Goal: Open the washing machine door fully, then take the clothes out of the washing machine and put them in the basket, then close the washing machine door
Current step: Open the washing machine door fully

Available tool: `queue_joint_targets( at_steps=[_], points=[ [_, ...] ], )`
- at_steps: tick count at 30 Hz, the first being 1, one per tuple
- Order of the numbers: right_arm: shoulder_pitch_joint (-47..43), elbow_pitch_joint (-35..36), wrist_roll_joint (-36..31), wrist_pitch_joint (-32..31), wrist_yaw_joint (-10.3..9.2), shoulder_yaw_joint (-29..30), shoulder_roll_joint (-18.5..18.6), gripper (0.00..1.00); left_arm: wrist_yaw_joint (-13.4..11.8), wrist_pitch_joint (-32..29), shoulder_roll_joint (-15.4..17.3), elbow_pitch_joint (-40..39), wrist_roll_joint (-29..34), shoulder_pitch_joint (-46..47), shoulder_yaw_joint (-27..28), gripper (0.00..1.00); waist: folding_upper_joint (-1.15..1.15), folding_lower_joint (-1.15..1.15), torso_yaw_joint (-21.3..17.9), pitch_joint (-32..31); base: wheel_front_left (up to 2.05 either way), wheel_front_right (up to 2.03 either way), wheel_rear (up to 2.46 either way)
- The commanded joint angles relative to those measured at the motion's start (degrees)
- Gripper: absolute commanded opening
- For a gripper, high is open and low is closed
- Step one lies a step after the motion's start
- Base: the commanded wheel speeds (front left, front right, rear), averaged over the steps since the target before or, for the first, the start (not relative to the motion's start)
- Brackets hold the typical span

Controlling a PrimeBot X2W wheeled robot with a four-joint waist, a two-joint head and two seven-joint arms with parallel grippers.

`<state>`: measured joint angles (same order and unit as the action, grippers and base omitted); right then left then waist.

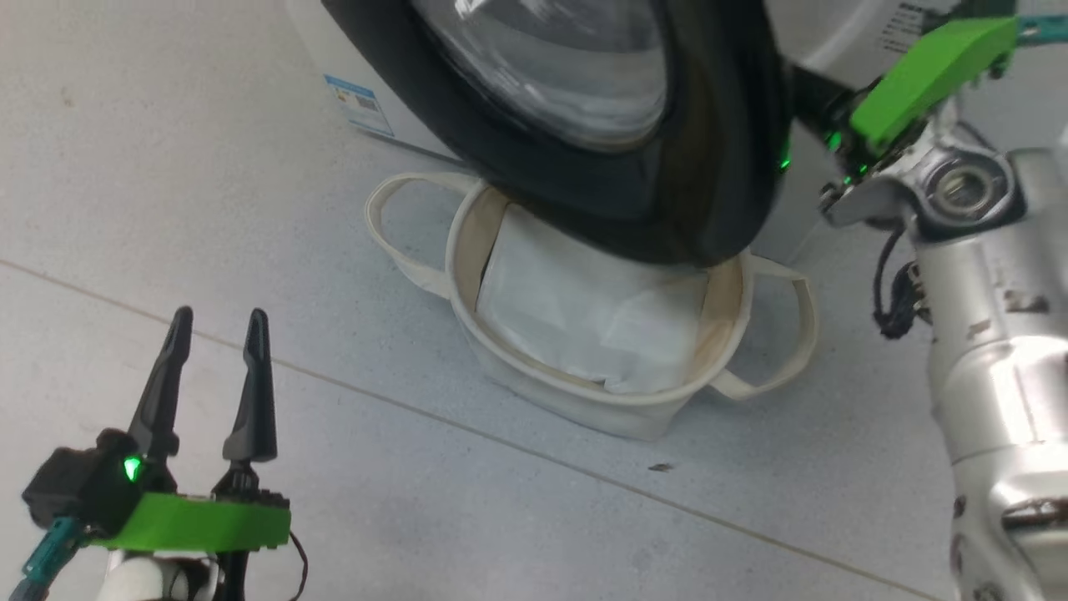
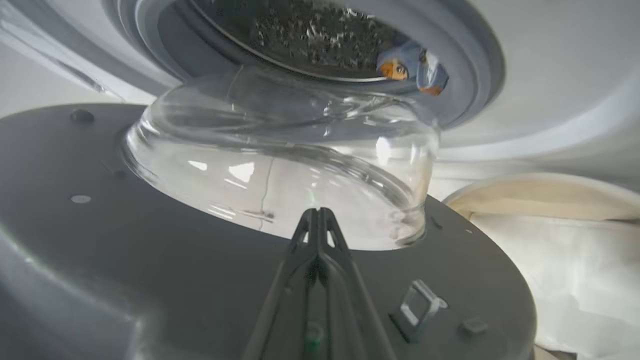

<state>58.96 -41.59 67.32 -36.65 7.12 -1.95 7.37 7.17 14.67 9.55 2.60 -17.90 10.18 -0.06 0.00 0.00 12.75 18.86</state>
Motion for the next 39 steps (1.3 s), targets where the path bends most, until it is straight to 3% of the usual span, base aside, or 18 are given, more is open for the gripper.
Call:
queue_joint_targets(
  at_steps=[1, 8, 14, 17, 23, 28, 34, 35, 36, 39],
  points=[
    [-0.5, 2.7, -0.6, -1.0, 0.36, -1.3, -1.6, 0.0, 0.3, 0.3, 1.0, -1.3, 0.3, -0.1, 1.9, 1.0, 0.0, 0.0, -0.8, -1.2, 0.0, 0.0, 0.0],
    [-10.6, 13.1, -4.2, -5.6, 0.36, -5.9, -3.7, 0.0, 0.3, 0.3, 0.5, 0.3, 1.0, -1.9, 2.6, 1.0, 0.0, 0.0, -0.7, -5.4, 0.0, 0.0, 0.0],
    [-19.4, 20.7, -1.7, -6.7, 0.36, -11.4, -4.4, 0.0, 0.3, 0.3, -0.5, 1.8, 1.8, -3.4, 2.7, 1.0, 0.0, 0.0, 1.7, -9.8, 0.0, 0.0, 0.0],
    [-22.4, 21.5, 2.2, -2.4, 0.36, -16.7, -4.5, 0.0, 0.3, 0.3, -1.2, 2.8, 2.5, -4.2, 2.1, 1.0, 0.0, 0.0, 4.2, -12.8, 0.0, 0.0, 0.0],
    [-22.3, 18.0, 6.3, 13.4, 0.36, -26.9, -4.5, 0.0, 0.3, 0.3, -1.7, 4.5, 3.4, -5.0, 1.0, 1.0, 0.0, 0.0, 8.6, -15.7, 0.0, 0.0, 0.0],
    [-21.0, 15.4, 14.4, 22.9, 0.36, -36.0, -4.5, 0.0, 0.3, 0.3, -1.9, 4.8, 3.8, -4.9, -0.4, 1.0, 0.0, 0.0, 11.9, -17.2, 0.0, 0.0, 0.0],
    [-19.4, 13.0, 17.1, 30.6, 0.36, -40.4, -4.5, 0.02, 0.0, 0.1, -1.6, 4.5, 3.9, -5.2, -0.9, 1.0, 0.0, 0.0, 13.7, -18.5, 0.0, 0.0, 0.0],
    [-19.3, 12.8, 17.1, 32.1, 0.36, -40.8, -4.5, 0.8, 0.0, 0.1, -1.6, 4.4, 3.9, -5.3, -0.9, 1.0, 0.0, 0.0, 13.9, -18.7, 0.0, 0.0, 0.0],
    [-19.3, 12.7, 17.2, 33.5, 0.36, -41.1, -4.5, 1.0, -0.2, 0.0, -1.5, 4.3, 3.9, -5.4, -0.8, 1.0, 0.0, 0.0, 14.0, -18.9, 0.0, 0.0, 0.0],
    [-19.6, 12.6, 16.9, 36.7, 0.36, -41.4, -4.5, 1.0, -0.5, -0.3, -1.1, 3.8, 3.7, -5.8, -0.6, 1.0, 0.0, 0.0, 14.1, -19.7, 0.0, 0.0, 0.0]
  ],
)
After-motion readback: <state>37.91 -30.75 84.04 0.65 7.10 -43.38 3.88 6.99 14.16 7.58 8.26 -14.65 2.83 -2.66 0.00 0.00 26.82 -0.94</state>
